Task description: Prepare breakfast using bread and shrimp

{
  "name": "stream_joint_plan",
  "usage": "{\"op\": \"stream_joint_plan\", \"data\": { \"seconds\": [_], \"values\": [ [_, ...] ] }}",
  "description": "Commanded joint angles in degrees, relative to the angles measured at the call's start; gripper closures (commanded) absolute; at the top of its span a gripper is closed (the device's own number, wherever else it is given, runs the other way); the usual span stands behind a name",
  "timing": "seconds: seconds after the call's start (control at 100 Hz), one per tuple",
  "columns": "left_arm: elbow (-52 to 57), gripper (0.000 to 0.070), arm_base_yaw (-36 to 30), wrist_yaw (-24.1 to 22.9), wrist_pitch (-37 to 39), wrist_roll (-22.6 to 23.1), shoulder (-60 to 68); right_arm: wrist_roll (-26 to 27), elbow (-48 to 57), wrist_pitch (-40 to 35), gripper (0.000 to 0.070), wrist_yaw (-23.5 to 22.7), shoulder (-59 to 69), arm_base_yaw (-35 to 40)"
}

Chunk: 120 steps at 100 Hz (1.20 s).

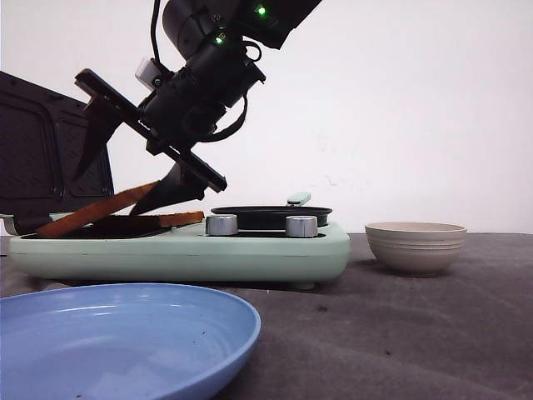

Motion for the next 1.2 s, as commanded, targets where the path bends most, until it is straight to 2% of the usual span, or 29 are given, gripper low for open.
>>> {"op": "stream_joint_plan", "data": {
  "seconds": [0.0, 0.6, 0.7, 0.96, 1.19],
  "values": [
    [0.5, 0.0345, -0.1, 0.2, 0.6, -0.1, 0.2, -2.4, 1.4, -0.5, 0.0214, 0.6, 1.6, 0.6],
    [0.5, 0.0345, -0.1, 0.2, 0.6, -0.1, 0.2, -8.4, 1.4, -6.5, 0.0214, 4.7, -1.1, 0.2],
    [0.5, 0.0345, -0.1, 0.2, 0.6, -0.1, 0.2, -10.1, 1.4, -8.2, 0.0214, 6.0, -2.8, -0.2],
    [0.5, 0.0345, -0.1, 0.2, 0.4, -0.1, 0.2, -17.3, 1.4, -12.4, 0.0215, 13.2, -9.9, -2.4],
    [0.5, 0.0345, -0.1, 0.2, 0.1, -0.1, 0.2, -21.6, 1.4, -16.6, 0.0216, 14.3, -16.4, -5.9]
  ]
}}
